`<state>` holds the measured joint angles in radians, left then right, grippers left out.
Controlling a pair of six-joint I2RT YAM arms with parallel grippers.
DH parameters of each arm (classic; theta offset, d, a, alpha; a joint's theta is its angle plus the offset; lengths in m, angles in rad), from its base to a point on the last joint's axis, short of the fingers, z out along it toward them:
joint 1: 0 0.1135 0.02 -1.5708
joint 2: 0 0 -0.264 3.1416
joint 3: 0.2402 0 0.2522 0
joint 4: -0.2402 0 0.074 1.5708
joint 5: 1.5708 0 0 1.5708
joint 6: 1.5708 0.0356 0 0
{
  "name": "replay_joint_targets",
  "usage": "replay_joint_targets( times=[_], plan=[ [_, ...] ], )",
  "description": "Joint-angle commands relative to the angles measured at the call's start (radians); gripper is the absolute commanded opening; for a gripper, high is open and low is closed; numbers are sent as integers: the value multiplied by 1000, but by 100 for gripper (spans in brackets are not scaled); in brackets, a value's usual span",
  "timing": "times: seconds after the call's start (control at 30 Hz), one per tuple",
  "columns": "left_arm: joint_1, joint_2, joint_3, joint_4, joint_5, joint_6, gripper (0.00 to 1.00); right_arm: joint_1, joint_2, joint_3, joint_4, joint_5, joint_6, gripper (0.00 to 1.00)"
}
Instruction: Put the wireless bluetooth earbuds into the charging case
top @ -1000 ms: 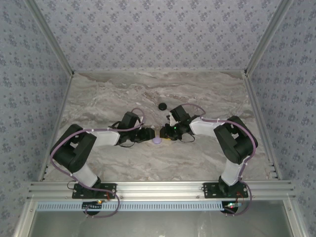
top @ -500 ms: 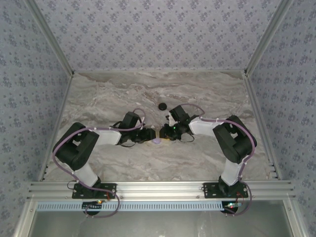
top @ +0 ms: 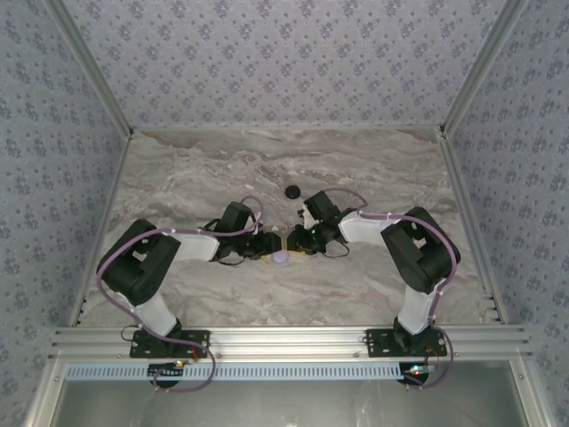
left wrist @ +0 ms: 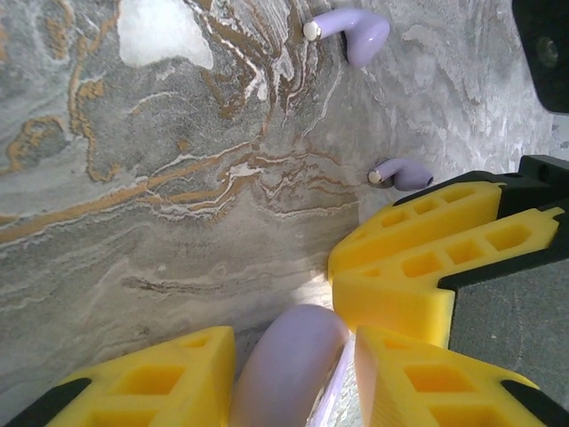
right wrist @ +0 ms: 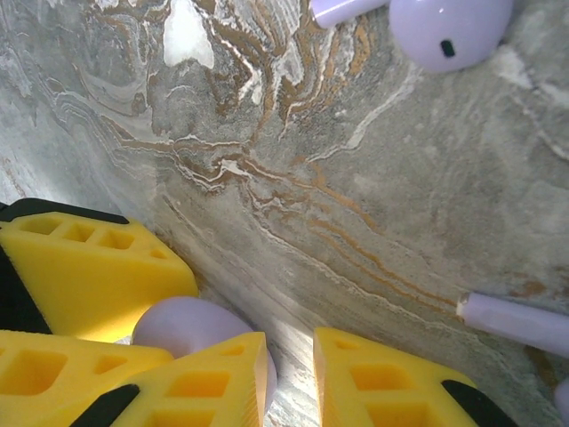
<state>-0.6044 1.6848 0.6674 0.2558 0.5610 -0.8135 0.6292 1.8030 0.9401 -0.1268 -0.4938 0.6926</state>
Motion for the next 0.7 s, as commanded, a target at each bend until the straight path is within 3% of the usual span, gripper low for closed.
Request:
replay_joint_targets(
  times=[0.0,0.23,0.43,0.67],
  plan=[
    [-14,-2,-20,-46,17,0,40,10,-1,19,-29,12,7,23],
    [-14,-1,-21,-36,39,-5,38,12,-7,16,-30,9,6,23],
    [-14,4,-23,-37,45,-4,29,13,-7,15,-26,11,9,23],
    [-15,1,-24,-43,30,-6,29,4,-45,12,-57,32,-2,23]
  ],
)
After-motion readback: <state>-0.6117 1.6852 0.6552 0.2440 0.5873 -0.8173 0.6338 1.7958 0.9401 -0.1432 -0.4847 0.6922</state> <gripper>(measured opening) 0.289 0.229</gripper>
